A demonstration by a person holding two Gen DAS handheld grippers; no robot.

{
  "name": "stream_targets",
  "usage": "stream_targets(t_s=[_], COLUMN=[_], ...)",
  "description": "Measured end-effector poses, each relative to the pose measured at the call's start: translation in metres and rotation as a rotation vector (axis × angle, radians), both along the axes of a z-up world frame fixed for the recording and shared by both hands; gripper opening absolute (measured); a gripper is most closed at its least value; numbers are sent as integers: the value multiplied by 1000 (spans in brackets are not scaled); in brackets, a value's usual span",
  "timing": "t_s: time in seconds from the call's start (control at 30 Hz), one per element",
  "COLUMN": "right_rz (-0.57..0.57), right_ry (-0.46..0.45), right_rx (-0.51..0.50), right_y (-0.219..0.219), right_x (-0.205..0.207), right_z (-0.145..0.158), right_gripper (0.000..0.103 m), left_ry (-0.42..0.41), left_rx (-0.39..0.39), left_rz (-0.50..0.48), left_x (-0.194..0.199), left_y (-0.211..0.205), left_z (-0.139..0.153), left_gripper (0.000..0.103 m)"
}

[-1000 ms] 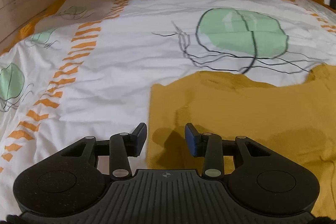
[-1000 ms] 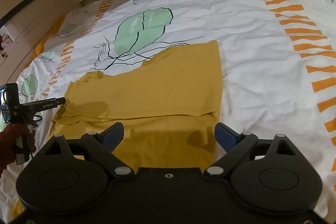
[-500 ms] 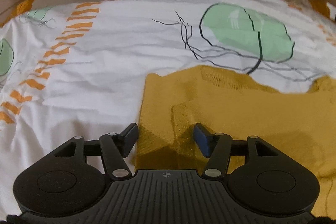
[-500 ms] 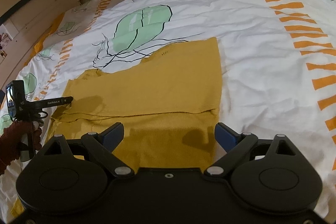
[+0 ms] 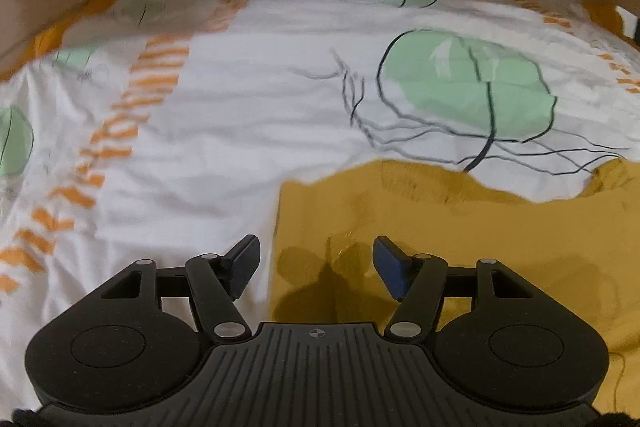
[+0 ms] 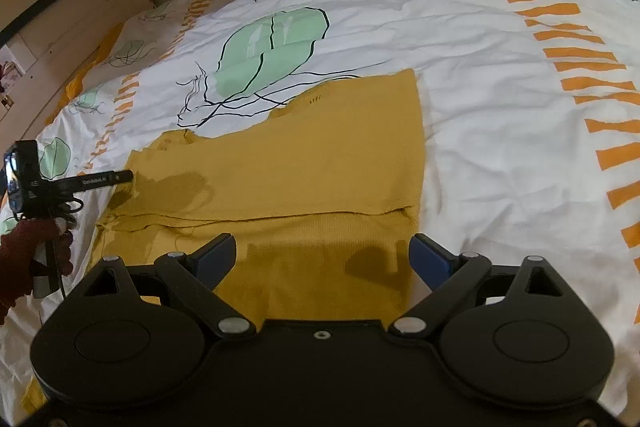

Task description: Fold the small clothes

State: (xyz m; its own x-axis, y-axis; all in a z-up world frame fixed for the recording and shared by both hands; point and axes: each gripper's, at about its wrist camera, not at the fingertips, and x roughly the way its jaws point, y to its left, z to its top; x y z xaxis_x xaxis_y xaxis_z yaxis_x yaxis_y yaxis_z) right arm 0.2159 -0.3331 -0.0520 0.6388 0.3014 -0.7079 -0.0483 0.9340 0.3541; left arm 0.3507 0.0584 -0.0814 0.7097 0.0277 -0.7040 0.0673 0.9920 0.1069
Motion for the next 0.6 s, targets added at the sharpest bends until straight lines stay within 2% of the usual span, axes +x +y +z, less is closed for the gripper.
stream_targets(t_s=[0.17,0.3,0.5,0.6], right_rz=[15,11,5,11], right_ry=[8,13,15,9], right_rx=[-7,-7,-6,-6], right_y=[3,3,2,3], right_x=[0,2,4,3], right_z=[-2,-3,-4,-4], right_gripper=[94,94,94,94], left_ry=[18,63,62,36], left_rx=[2,47,-33,-44], left_rz=[5,14,75,125], left_x=[17,34,35,30], left_y=[-8,-10,6,10], left_z=[-8,-23,-21,-9], left_gripper=[61,65,68,67])
